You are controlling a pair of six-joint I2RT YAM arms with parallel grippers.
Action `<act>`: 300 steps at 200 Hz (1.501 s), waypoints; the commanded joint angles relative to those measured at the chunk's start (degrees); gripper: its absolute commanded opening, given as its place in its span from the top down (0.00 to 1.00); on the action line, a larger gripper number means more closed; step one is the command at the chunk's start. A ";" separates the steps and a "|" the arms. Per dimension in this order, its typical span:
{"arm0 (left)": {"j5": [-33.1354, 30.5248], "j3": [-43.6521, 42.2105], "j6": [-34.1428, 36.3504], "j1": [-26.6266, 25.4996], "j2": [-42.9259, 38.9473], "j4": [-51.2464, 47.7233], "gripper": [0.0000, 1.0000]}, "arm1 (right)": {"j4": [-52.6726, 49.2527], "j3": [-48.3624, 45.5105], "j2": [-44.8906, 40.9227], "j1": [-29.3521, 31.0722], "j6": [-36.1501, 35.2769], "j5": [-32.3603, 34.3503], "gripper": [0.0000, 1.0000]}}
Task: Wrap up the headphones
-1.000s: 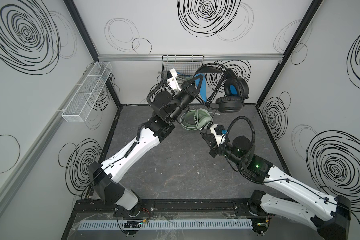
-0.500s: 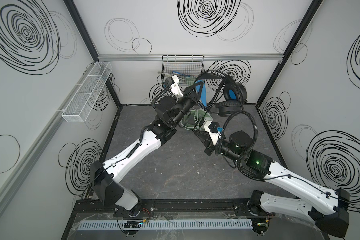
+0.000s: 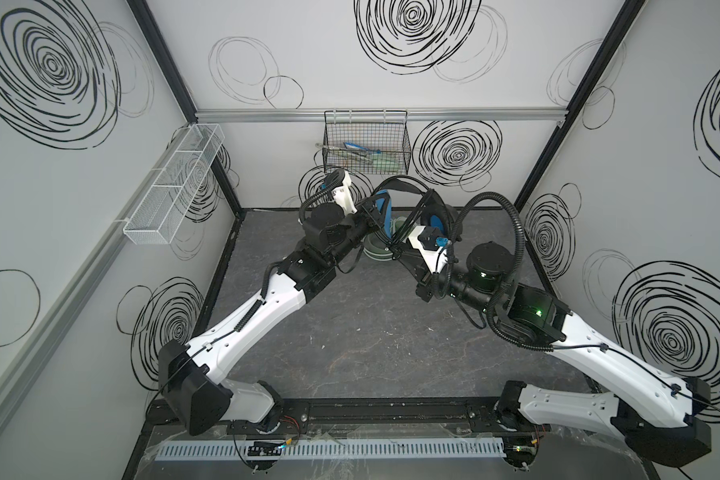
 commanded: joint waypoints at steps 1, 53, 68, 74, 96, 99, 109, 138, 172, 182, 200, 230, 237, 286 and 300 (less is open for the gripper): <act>0.57 -1.38 4.21 1.49 -2.81 -1.03 1.00 | -5.04 3.41 -1.51 0.12 -4.76 3.60 1.00; 5.98 0.17 8.89 2.82 -2.80 -11.09 1.00 | -10.80 6.16 -1.52 -0.46 -10.29 6.62 1.00; 7.47 0.35 10.02 2.92 -2.52 -14.11 1.00 | -11.57 6.87 -1.00 -0.52 -11.27 7.90 1.00; 8.19 0.35 10.43 2.87 -2.40 -15.13 1.00 | -12.00 7.16 -0.83 -0.54 -11.64 8.47 1.00; 9.58 -0.24 12.41 2.40 -2.32 -17.81 1.00 | -13.36 7.53 0.05 -0.54 -13.48 11.45 1.00; 9.86 -0.33 12.58 2.39 -2.42 -18.02 1.00 | -13.53 7.55 0.17 -0.48 -13.85 11.87 1.00; 10.28 -1.22 12.73 2.39 -2.84 -18.27 1.00 | -13.85 6.83 0.39 -0.51 -15.33 13.69 1.00; 13.96 -3.12 12.73 2.81 -3.37 -17.37 1.00 | -13.49 3.22 0.43 -0.92 -19.58 17.40 1.00; 20.67 -3.71 12.10 2.96 -0.76 -17.20 1.00 | -9.24 -3.71 -1.09 -4.08 -23.00 18.17 1.00; 22.41 -4.17 11.60 2.67 0.34 -17.20 1.00 | -9.07 -4.57 -1.38 -5.29 -23.31 17.07 1.00; 22.53 -5.58 11.92 1.70 1.17 -17.41 1.00 | -8.36 -6.99 -2.63 -6.56 -24.50 14.78 1.00; 23.29 -10.44 11.45 1.07 2.13 -15.69 1.00 | -6.76 -11.60 -5.21 -9.87 -22.42 8.93 1.00; 23.70 -12.14 10.72 0.92 2.24 -14.42 1.00 | -6.71 -12.75 -5.46 -10.32 -21.85 7.79 1.00; 26.75 -24.41 4.92 -0.46 4.32 -2.45 1.00 | -4.91 -24.91 -5.39 -11.11 -17.96 3.74 1.00; 27.18 -26.45 4.20 -1.09 5.48 -0.53 1.00 | -4.48 -27.20 -5.11 -11.10 -16.30 2.57 1.00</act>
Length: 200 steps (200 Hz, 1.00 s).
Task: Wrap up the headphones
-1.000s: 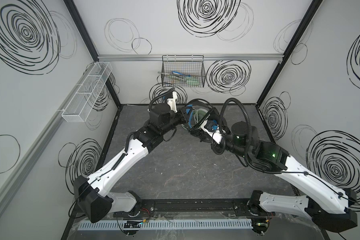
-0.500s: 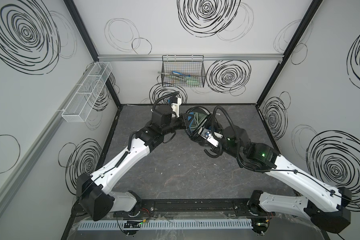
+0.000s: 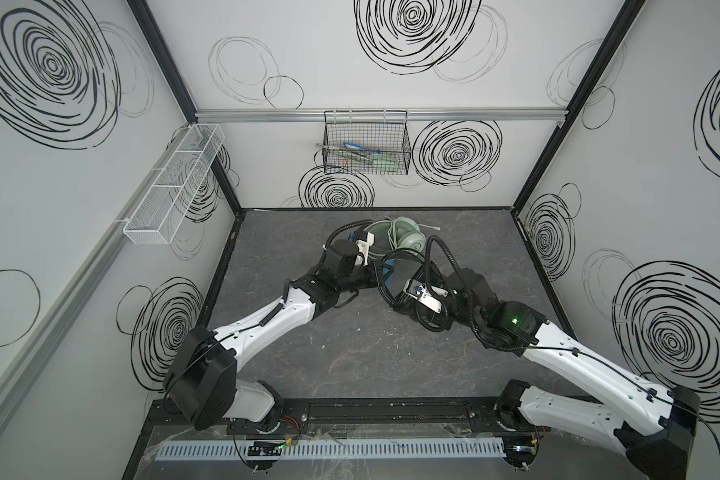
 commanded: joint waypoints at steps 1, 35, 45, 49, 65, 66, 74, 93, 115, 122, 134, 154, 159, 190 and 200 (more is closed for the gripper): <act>5.70 -4.00 -0.60 -1.28 1.76 3.94 1.00 | 5.11 -2.68 -1.05 -1.94 3.68 2.41 1.00; 6.14 -6.41 -0.47 -2.17 4.65 6.79 1.00 | 6.89 -7.08 0.84 -3.10 6.17 0.64 1.00; 6.20 -6.77 -0.30 -2.44 5.51 7.23 1.00 | 7.21 -7.64 2.15 -3.66 6.84 0.15 1.00; 6.23 -6.86 -0.29 -2.56 5.85 7.49 1.00 | 7.51 -7.91 2.55 -3.84 7.13 0.06 1.00; 6.63 -7.19 -0.29 -2.73 7.04 8.52 1.00 | 9.27 -9.18 3.99 -4.24 7.83 0.26 0.98; 6.65 -7.23 -0.29 -2.76 7.06 8.60 1.00 | 9.31 -9.22 4.15 -4.32 7.87 0.28 0.98; 6.70 -7.41 -0.29 -2.88 7.48 9.23 1.00 | 9.89 -9.36 5.18 -4.69 8.51 0.51 0.98; 7.02 -7.61 -0.23 -3.38 8.60 10.37 1.00 | 11.64 -9.40 7.69 -5.89 10.59 1.86 0.96; 6.85 -8.35 -0.51 -3.85 9.36 11.56 1.00 | 12.55 -8.63 10.93 -7.63 13.22 1.80 0.90; 6.85 -8.85 -0.85 -3.85 9.45 12.21 1.00 | 12.68 -8.19 12.16 -8.39 14.58 1.73 0.88; 7.02 -9.56 -1.08 -3.85 9.54 13.04 1.00 | 12.48 -7.05 14.52 -9.75 17.17 0.97 0.83; 7.29 -10.57 -1.26 -3.83 9.54 13.94 1.00 | 10.52 -4.15 19.39 -10.11 20.54 1.10 0.77; 7.35 -10.79 -1.32 -3.87 9.55 14.21 1.00 | 9.92 -3.28 20.72 -10.10 22.09 1.85 0.74; 7.81 -11.81 -2.18 -3.94 9.55 16.04 1.00 | 6.94 1.02 27.39 -9.97 26.98 3.81 0.70; 7.89 -11.92 -2.47 -3.94 9.54 16.47 1.00 | 7.35 1.24 28.20 -9.95 27.81 4.38 0.69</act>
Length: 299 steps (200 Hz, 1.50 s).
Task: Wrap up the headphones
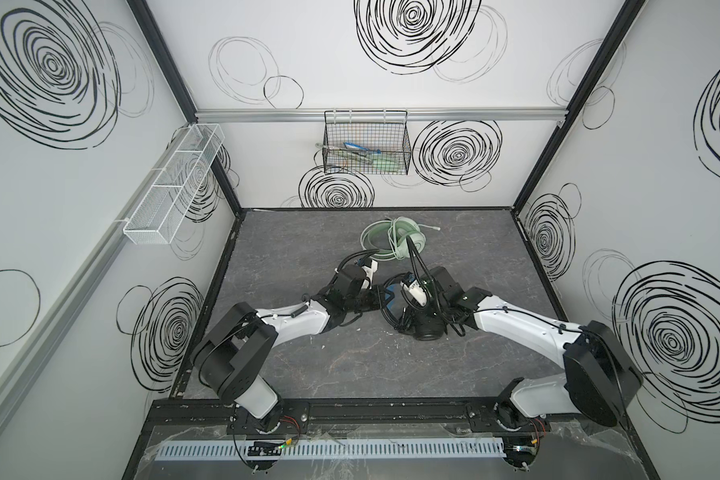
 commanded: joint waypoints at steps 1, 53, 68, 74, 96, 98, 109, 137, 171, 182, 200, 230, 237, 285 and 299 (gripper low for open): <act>7.59 -1.43 0.25 -1.93 0.30 1.03 1.00 | 0.47 1.65 3.32 -1.55 5.41 8.91 0.69; 8.04 -1.34 0.24 -1.53 0.21 0.37 1.00 | -0.10 2.81 -0.70 0.21 8.87 14.46 0.45; 8.10 -1.52 0.33 -1.17 0.21 0.25 1.00 | 0.08 2.23 -3.90 2.14 8.71 16.35 0.40; 8.07 -1.65 0.33 -1.01 0.25 0.25 1.00 | -0.13 2.20 -4.97 2.60 8.69 16.25 0.40; 8.19 -1.87 0.30 -0.36 0.47 0.25 1.00 | -1.61 1.65 -8.17 3.76 9.30 16.06 0.39; 8.17 -1.87 0.32 -0.35 0.54 0.25 1.00 | -1.77 1.62 -8.52 3.81 9.38 16.06 0.39; 8.28 -1.87 0.33 -0.09 0.72 0.24 1.00 | -2.63 0.94 -10.08 4.08 9.91 16.21 0.38; 8.25 -1.63 0.15 0.10 0.90 0.31 1.00 | -1.92 -2.36 -13.94 4.35 9.97 17.07 0.34; 8.12 -1.08 0.17 0.18 0.99 -0.45 1.00 | -1.13 -3.67 -16.10 4.09 9.97 18.67 0.33; 8.10 -1.16 0.24 0.18 1.09 -0.51 1.00 | -1.99 -2.82 -16.25 4.09 9.84 18.81 0.33; 7.58 -1.39 0.00 0.18 1.00 -0.71 1.00 | -3.36 -1.26 -17.31 4.15 9.62 18.04 0.33; 6.94 -1.43 -0.45 0.27 0.73 -0.80 1.00 | -6.35 2.41 -21.36 4.63 8.39 14.18 0.30; 6.85 -1.43 -0.62 0.36 0.82 -0.71 1.00 | -6.65 2.64 -22.80 4.83 7.72 12.95 0.23; 5.72 -2.51 -3.51 0.58 1.67 2.38 1.00 | -8.93 -0.36 -33.65 5.23 9.88 0.59 0.03; 4.05 -2.91 -5.47 0.88 2.13 4.02 1.00 | -10.48 -1.53 -35.28 6.02 11.66 -1.68 0.01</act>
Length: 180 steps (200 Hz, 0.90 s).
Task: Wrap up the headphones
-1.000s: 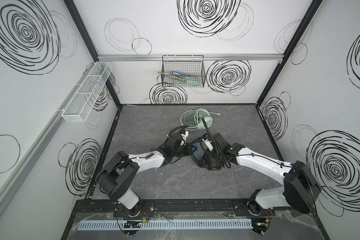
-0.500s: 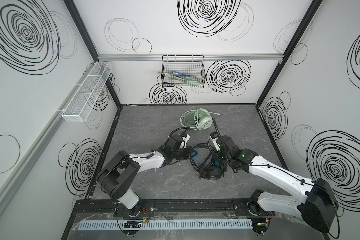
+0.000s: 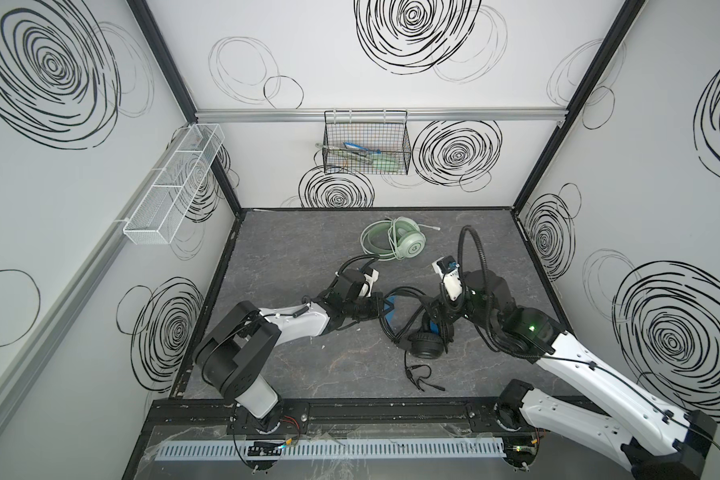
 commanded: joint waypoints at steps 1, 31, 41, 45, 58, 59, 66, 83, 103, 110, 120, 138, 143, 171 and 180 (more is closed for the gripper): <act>-1.70 -1.04 -3.31 0.55 1.15 5.90 1.00 | -4.45 -2.01 -2.14 1.45 2.78 -6.93 0.01; -4.99 -2.00 -6.26 1.54 2.25 8.04 1.00 | -5.61 -0.17 -2.27 6.19 2.75 -7.59 0.02; -6.02 -2.29 -6.57 1.81 2.54 8.15 1.00 | -5.12 -0.74 -1.15 6.17 1.44 -11.01 0.02; -6.47 -2.48 -6.75 1.94 2.63 8.15 1.00 | -4.62 -1.34 -0.72 6.16 0.70 -12.62 0.01; -7.80 -3.49 -7.53 2.41 2.89 8.79 1.00 | -3.10 -3.31 1.05 6.33 -1.14 -16.85 0.00; -7.86 -3.59 -7.60 2.47 2.90 8.96 1.00 | -3.04 -3.59 1.40 6.32 -1.33 -17.25 0.00; -8.36 -4.42 -8.44 2.81 3.00 9.74 1.00 | -2.89 -4.04 2.41 6.44 -2.11 -18.41 0.01; -9.10 -6.58 -10.21 3.66 2.79 12.60 1.00 | -3.35 -3.73 4.66 6.38 -4.00 -19.96 0.01; -10.12 -7.48 -9.71 4.23 1.92 13.38 1.00 | -4.07 -3.29 6.97 6.38 -8.52 -19.44 0.02; -10.56 -7.83 -9.48 4.43 1.49 13.61 1.00 | -3.75 -3.25 8.02 6.29 -9.00 -18.56 0.02; -10.79 -8.37 -9.46 4.96 1.02 14.29 1.00 | -3.81 -2.74 9.63 6.25 -9.22 -18.06 0.03; -11.22 -9.18 -9.49 5.99 0.31 14.33 1.00 | -5.89 -0.11 13.17 6.70 -4.89 -14.56 0.08; -11.53 -9.44 -9.53 6.26 0.12 14.35 1.00 | -6.74 1.00 14.11 6.73 -2.22 -13.00 0.08; -12.31 -11.91 -12.27 8.06 -0.86 19.41 1.00 | -7.73 5.84 17.16 9.77 11.13 -8.51 0.09; -12.21 -12.18 -13.14 8.57 -1.03 20.13 1.00 | -7.52 5.89 17.61 9.73 14.96 -8.66 0.09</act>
